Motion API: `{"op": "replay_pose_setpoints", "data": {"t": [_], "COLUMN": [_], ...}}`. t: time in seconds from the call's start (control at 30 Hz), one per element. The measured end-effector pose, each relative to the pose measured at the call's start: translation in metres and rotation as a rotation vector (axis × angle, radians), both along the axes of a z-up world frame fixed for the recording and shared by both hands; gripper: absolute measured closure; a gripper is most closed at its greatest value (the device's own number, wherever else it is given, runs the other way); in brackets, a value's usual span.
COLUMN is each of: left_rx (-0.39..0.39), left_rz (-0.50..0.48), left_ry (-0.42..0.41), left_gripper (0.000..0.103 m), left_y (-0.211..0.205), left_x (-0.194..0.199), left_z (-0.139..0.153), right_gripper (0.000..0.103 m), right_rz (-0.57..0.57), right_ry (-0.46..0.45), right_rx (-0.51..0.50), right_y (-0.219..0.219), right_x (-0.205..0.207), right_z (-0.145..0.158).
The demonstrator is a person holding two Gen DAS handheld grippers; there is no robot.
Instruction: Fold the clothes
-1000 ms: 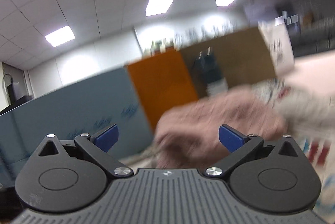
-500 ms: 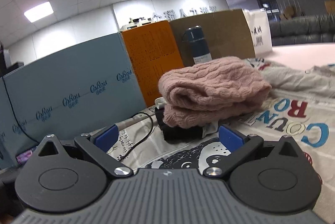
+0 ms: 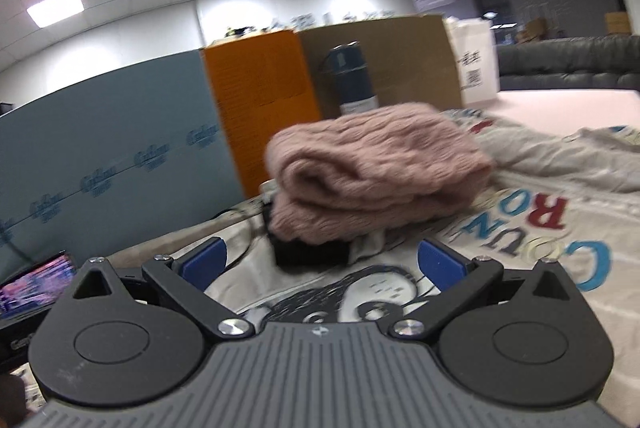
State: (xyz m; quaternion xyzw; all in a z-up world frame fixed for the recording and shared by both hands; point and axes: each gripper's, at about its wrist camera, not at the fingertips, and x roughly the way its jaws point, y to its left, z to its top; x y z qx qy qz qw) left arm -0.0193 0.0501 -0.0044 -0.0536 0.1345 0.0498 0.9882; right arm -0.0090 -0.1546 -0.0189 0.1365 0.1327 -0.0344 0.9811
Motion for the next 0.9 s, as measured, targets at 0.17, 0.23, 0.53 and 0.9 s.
{"op": "replay_pose_setpoints", "data": {"t": [0.17, 0.23, 0.53, 0.9], "left_rx": [0.014, 0.015, 0.021, 0.025], "left_rz": [-0.009, -0.006, -0.006, -0.002], "left_ry": [-0.017, -0.021, -0.028, -0.031], "left_gripper": [0.000, 0.000, 0.000, 0.000], "left_y": [-0.0012, -0.0009, -0.0019, -0.0018], "left_x": [-0.0027, -0.0031, -0.0041, -0.0039], "left_z": [0.0004, 0.0009, 0.0015, 0.0014], "right_gripper": [0.000, 0.000, 0.000, 0.000], "right_rz": [0.007, 0.016, 0.030, 0.031], "right_ry": [0.007, 0.013, 0.025, 0.034], "right_rx": [-0.020, -0.025, -0.024, -0.021], "right_y": [0.0013, 0.0021, 0.0032, 0.0027], "right_x": [0.0013, 0.0022, 0.0041, 0.0055], "right_z": [0.0001, -0.0004, -0.0013, -0.0022]}}
